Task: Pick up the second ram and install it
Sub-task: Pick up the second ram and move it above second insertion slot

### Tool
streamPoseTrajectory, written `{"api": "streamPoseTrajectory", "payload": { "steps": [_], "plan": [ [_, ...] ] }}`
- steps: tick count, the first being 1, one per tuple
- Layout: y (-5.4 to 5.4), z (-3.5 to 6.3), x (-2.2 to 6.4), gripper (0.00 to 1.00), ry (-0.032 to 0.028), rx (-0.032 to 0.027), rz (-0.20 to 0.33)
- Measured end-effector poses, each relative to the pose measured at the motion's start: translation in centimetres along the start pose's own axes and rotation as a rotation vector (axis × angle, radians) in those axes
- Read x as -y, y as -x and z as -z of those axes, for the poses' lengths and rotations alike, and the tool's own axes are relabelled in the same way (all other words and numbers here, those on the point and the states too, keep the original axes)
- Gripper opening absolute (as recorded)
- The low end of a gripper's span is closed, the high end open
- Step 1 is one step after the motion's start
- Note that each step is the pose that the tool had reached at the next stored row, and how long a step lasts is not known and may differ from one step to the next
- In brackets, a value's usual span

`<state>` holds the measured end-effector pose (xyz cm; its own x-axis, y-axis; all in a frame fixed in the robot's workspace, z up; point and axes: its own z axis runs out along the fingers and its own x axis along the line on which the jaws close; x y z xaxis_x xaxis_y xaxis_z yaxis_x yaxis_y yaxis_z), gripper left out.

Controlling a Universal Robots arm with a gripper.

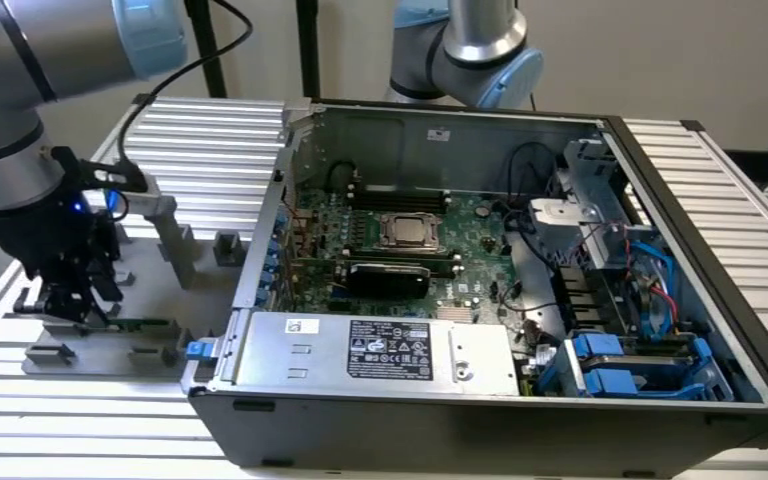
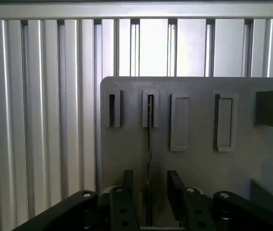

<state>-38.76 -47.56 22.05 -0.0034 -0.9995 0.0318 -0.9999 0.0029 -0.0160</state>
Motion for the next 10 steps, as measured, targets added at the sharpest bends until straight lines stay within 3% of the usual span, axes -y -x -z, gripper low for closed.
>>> {"api": "streamPoseTrajectory", "payload": {
  "steps": [10],
  "plan": [
    [0.1,-1.50,0.26,1.00,0.0002,0.0057,0.000]
  ]
}}
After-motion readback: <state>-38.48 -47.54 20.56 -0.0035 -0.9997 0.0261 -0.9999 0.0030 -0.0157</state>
